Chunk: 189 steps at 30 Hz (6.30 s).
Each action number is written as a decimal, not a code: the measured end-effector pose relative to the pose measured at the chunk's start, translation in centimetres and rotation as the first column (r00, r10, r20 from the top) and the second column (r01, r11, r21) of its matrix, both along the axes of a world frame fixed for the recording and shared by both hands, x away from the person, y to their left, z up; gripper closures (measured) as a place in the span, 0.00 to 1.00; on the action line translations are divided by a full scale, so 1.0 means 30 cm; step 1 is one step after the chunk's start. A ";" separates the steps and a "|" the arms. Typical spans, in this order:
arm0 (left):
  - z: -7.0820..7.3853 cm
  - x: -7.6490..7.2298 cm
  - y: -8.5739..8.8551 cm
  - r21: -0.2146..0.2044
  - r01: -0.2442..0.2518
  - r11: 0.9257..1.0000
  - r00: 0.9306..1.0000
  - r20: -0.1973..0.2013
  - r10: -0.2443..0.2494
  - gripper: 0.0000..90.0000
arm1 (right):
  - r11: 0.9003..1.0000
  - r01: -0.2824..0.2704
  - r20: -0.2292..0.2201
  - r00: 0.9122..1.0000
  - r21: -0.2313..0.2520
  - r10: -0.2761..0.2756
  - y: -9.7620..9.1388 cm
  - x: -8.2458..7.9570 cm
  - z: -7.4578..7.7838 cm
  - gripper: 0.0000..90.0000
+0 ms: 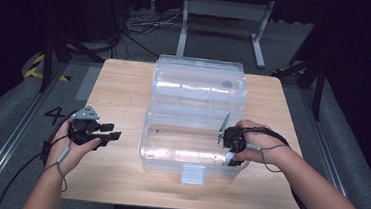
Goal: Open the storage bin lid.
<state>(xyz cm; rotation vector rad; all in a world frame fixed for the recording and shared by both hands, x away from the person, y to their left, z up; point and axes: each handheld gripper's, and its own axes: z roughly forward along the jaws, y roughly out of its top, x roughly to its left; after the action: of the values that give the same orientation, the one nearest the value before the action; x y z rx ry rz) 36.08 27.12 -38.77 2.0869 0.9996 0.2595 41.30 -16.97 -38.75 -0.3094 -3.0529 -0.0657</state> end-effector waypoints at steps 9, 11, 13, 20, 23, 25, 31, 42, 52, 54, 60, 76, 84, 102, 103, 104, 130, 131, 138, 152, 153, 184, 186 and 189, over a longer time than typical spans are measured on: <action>-0.003 0.001 -0.002 -0.001 0.001 1.000 1.000 -0.005 -0.001 0.62 | 1.000 -0.010 0.006 1.000 -0.014 0.011 -0.003 0.004 -0.012 0.56; -0.004 0.001 -0.002 -0.002 0.001 1.000 1.000 -0.006 -0.001 0.62 | 1.000 0.000 0.009 1.000 -0.004 0.000 -0.005 0.004 -0.019 0.56; -0.005 0.001 -0.003 -0.003 -0.001 1.000 1.000 -0.007 0.001 0.62 | 1.000 -0.004 0.010 1.000 -0.015 0.004 -0.005 0.006 -0.019 0.56; -0.004 0.002 0.000 0.002 0.004 1.000 1.000 -0.005 -0.004 0.62 | 1.000 -0.008 0.008 1.000 -0.026 0.009 -0.004 0.007 -0.024 0.56; -0.004 0.001 -0.001 -0.001 0.001 1.000 1.000 -0.009 -0.001 0.62 | 0.999 -0.018 0.006 1.000 -0.039 0.019 -0.003 0.010 -0.025 0.56; -0.006 0.001 -0.002 -0.004 -0.003 1.000 1.000 -0.011 0.003 0.62 | 1.000 -0.001 0.007 1.000 -0.027 0.001 -0.005 0.005 -0.031 0.56; -0.006 0.002 0.000 -0.001 -0.001 1.000 1.000 -0.011 0.001 0.62 | 0.999 -0.003 0.009 1.000 -0.035 0.004 -0.004 0.004 -0.037 0.56; -0.008 0.002 0.002 -0.004 -0.001 1.000 1.000 -0.015 0.001 0.62 | 0.999 -0.001 0.009 1.000 -0.048 0.001 -0.004 0.006 -0.035 0.55; -0.003 0.001 -0.002 -0.004 0.006 1.000 1.000 -0.008 -0.006 0.62 | 1.000 0.007 0.031 1.000 -0.006 -0.006 -0.018 0.000 -0.001 0.51; -0.001 -0.001 -0.005 -0.005 0.007 1.000 1.000 -0.008 -0.007 0.62 | 1.000 0.016 0.034 0.999 0.012 -0.016 -0.024 -0.002 0.016 0.51; 0.002 0.000 -0.008 -0.008 0.011 1.000 1.000 -0.002 -0.011 0.62 | 0.996 0.017 0.068 0.997 0.087 -0.023 -0.045 0.001 0.083 0.53; 0.009 -0.005 -0.037 -0.015 0.039 0.999 0.999 -0.003 -0.039 0.62 | 0.925 0.154 0.075 0.979 0.349 -0.191 -0.123 -0.021 0.210 0.57; 0.014 -0.012 -0.057 -0.026 0.054 0.998 0.999 0.000 -0.054 0.62 | 0.883 0.178 0.100 0.965 0.434 -0.244 -0.160 -0.018 0.255 0.56; 0.044 -0.033 -0.119 -0.054 0.122 0.991 0.992 0.024 -0.121 0.62 | 0.751 0.186 0.136 0.929 0.634 -0.344 -0.171 0.024 0.335 0.55; 0.047 -0.035 -0.124 -0.054 0.129 0.990 0.991 0.030 -0.127 0.62 | 0.747 0.190 0.134 0.927 0.637 -0.350 -0.171 0.029 0.336 0.55; 0.049 -0.036 -0.130 -0.056 0.134 0.989 0.991 0.031 -0.133 0.62 | 0.741 0.195 0.134 0.924 0.643 -0.359 -0.170 0.033 0.337 0.55; 0.066 -0.058 -0.281 -0.093 0.299 0.950 0.954 0.026 -0.298 0.62 | 0.690 0.212 0.132 0.902 0.692 -0.410 -0.103 0.127 0.365 0.55; 0.064 -0.059 -0.288 -0.094 0.300 0.949 0.954 0.024 -0.299 0.62 | 0.690 0.211 0.133 0.903 0.693 -0.409 -0.102 0.131 0.363 0.55; 0.047 -0.064 -0.327 -0.112 0.355 0.928 0.934 0.004 -0.357 0.62 | 0.694 0.217 0.128 0.903 0.687 -0.410 -0.099 0.135 0.356 0.55; -0.010 -0.066 -0.398 -0.060 0.426 0.902 0.902 -0.047 -0.429 0.62 | 0.694 0.209 0.134 0.904 0.689 -0.405 -0.087 0.139 0.368 0.55; -0.013 -0.066 -0.402 -0.050 0.431 0.901 0.900 -0.048 -0.433 0.62 | 0.696 0.208 0.135 0.905 0.687 -0.403 -0.087 0.140 0.368 0.55; -0.060 -0.065 -0.441 0.092 0.502 0.860 0.865 -0.065 -0.498 0.84 | 0.667 0.210 0.109 0.909 0.715 -0.403 0.004 0.204 0.362 0.53; -0.060 -0.065 -0.442 0.092 0.502 0.860 0.865 -0.066 -0.498 0.84 | 0.665 0.212 0.107 0.908 0.716 -0.404 0.011 0.211 0.362 0.53; -0.061 -0.065 -0.442 0.092 0.501 0.861 0.865 -0.068 -0.496 0.84 | 0.663 0.218 0.101 0.908 0.716 -0.407 0.020 0.223 0.358 0.53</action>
<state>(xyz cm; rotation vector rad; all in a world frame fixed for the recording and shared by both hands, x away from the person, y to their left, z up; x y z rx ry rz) 34.12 13.85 -40.59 2.3738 0.4400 0.0003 47.98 -16.37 -28.01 -0.8058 -2.8648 -1.3340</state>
